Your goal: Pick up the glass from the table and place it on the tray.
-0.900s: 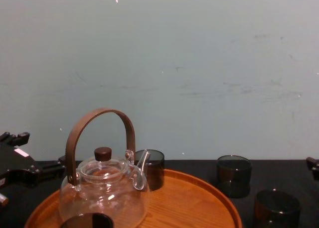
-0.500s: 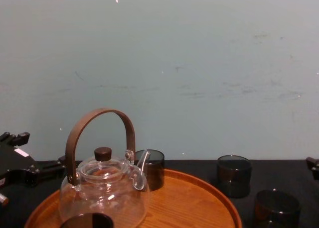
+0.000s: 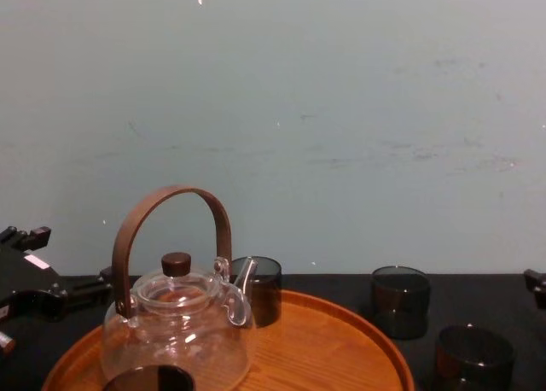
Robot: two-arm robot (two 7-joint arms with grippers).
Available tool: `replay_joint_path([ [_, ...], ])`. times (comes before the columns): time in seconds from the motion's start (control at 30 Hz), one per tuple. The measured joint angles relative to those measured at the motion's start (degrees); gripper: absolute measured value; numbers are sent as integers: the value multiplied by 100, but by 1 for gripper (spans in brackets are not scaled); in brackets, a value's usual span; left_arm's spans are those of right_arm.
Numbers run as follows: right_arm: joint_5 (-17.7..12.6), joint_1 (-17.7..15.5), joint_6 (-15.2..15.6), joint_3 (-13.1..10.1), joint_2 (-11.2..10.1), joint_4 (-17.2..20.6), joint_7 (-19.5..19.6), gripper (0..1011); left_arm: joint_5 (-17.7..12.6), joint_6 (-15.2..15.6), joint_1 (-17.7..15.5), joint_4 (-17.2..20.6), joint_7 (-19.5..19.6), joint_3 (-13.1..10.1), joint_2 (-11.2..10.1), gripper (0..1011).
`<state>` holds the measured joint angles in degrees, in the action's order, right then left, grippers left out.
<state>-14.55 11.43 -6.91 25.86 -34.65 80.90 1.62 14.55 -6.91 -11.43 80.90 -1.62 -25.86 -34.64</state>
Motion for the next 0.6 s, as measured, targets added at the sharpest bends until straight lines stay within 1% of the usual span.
replay_joint_path([
  [0.6,0,0,0,0,0,0,0,1002,0,0,0,0,0,0,0,1001],
])
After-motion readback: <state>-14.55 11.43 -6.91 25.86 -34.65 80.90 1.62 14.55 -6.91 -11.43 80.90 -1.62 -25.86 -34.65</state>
